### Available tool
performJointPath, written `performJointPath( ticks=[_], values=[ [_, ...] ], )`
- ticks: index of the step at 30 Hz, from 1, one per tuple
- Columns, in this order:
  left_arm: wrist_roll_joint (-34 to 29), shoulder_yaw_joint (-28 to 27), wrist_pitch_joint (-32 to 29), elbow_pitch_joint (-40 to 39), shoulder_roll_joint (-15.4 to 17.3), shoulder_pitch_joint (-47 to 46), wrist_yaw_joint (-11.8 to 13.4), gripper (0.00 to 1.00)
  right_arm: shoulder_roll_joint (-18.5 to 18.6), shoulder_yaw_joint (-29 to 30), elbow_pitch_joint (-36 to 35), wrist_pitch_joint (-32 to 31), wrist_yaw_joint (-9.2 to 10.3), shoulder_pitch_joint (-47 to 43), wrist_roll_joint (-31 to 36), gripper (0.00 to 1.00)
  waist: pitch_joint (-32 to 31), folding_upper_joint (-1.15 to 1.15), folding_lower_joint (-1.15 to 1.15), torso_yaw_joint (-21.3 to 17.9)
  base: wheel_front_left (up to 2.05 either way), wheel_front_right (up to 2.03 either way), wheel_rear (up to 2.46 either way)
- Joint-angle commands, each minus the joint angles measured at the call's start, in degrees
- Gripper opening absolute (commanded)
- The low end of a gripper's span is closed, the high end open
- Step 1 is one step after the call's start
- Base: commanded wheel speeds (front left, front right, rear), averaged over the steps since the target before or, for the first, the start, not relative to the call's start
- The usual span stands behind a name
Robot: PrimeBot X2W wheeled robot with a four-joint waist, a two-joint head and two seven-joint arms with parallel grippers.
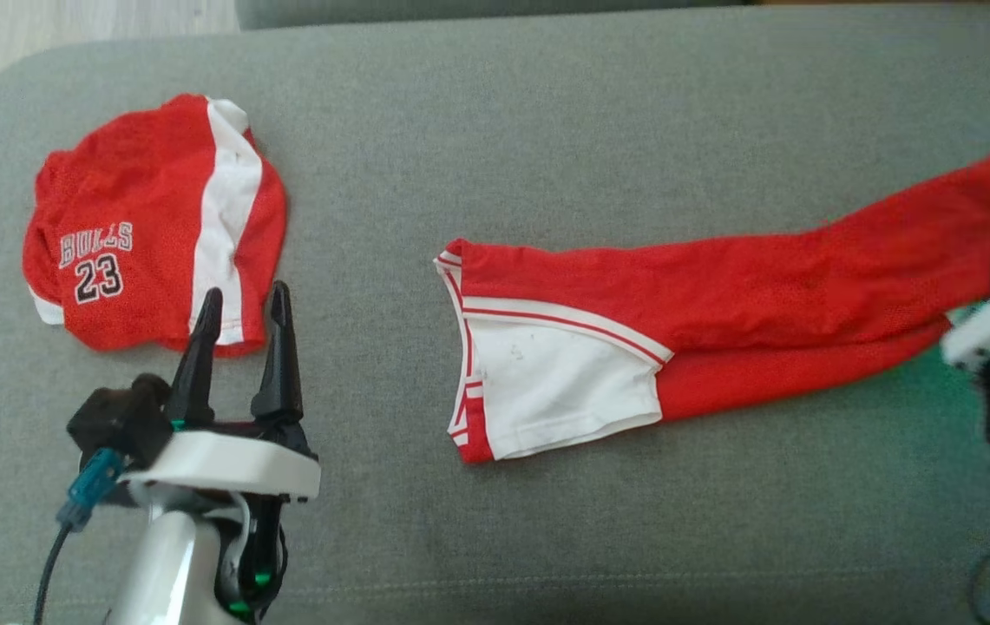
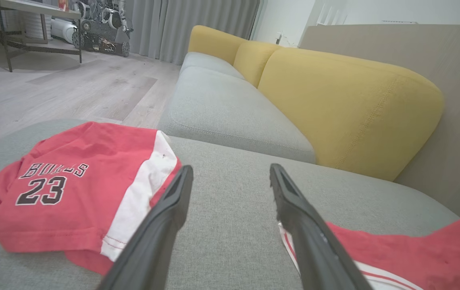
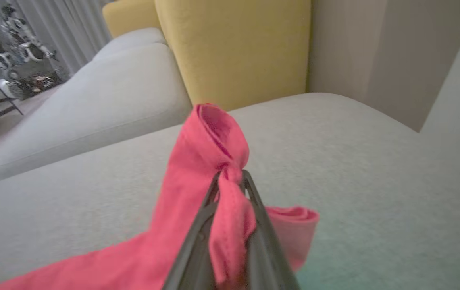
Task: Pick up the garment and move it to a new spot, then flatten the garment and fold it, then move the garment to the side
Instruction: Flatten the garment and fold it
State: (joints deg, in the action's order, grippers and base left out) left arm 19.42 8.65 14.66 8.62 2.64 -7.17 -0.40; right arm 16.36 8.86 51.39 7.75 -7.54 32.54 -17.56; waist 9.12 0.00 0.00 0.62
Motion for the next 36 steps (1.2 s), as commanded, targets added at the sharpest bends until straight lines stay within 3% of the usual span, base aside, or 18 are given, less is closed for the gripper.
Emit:
performJointPath(
  ticks=[1,7,11,14,20,28,29,30,36],
  values=[
    [0.4,-1.9,0.3,-1.6,0.2,-0.3,0.4,1.0,-1.2,-2.1,-3.8,-0.4,0.05,1.2,-0.2,0.0,-1.1,0.0,0.0,-0.1,0.0,0.0,0.0],
    [1.9,-2.7,0.3,-1.7,0.2,0.9,1.1,1.0,-11.2,-8.6,-18.1,-10.0,0.05,-2.5,-10.0,0.0,-3.1,0.0,0.0,-0.6,0.0,0.0,0.0],
    [2.3,-2.3,0.3,-1.4,0.2,1.2,1.2,1.0,-13.3,-14.1,-27.5,-17.5,0.05,-6.8,-18.3,0.0,-3.8,0.0,0.0,-0.5,0.0,0.0,0.0],
    [2.6,-1.9,0.3,-1.3,0.2,1.1,1.3,1.0,-13.4,-20.2,-31.9,-19.6,0.05,-9.7,-30.1,0.0,-4.2,0.0,0.0,-0.1,0.0,0.0,0.0],
    [3.1,-1.5,0.3,-1.2,0.2,1.2,1.3,1.0,-13.5,-30.3,-32.5,-15.7,0.05,-10.4,-38.7,0.0,-4.4,0.0,0.0,1.6,0.0,0.0,0.0],
    [3.8,-0.5,0.3,-0.6,0.2,2.5,1.6,1.0,-13.5,-43.0,-23.2,-8.8,0.05,-8.1,-46.9,0.0,-6.1,0.0,0.0,5.8,0.0,0.0,0.0],
    [3.9,-0.5,0.3,-0.5,0.2,2.7,1.6,1.0,-13.5,-44.3,-21.8,-7.6,0.05,-7.7,-47.8,0.42,-6.2,0.0,0.0,6.2,0.0,0.0,0.0],
    [3.9,-0.3,0.3,-0.5,0.2,2.9,1.6,1.0,-13.5,-45.4,-20.4,-6.3,0.05,-7.2,-48.7,1.0,-6.2,0.0,0.0,6.7,0.0,0.0,0.0],
    [4.3,-0.6,0.3,-0.9,0.2,3.3,1.9,1.0,-13.5,-50.8,-14.9,2.0,0.05,-2.5,-53.9,1.0,-5.3,0.0,0.0,8.0,0.0,0.0,0.0]
  ],
)
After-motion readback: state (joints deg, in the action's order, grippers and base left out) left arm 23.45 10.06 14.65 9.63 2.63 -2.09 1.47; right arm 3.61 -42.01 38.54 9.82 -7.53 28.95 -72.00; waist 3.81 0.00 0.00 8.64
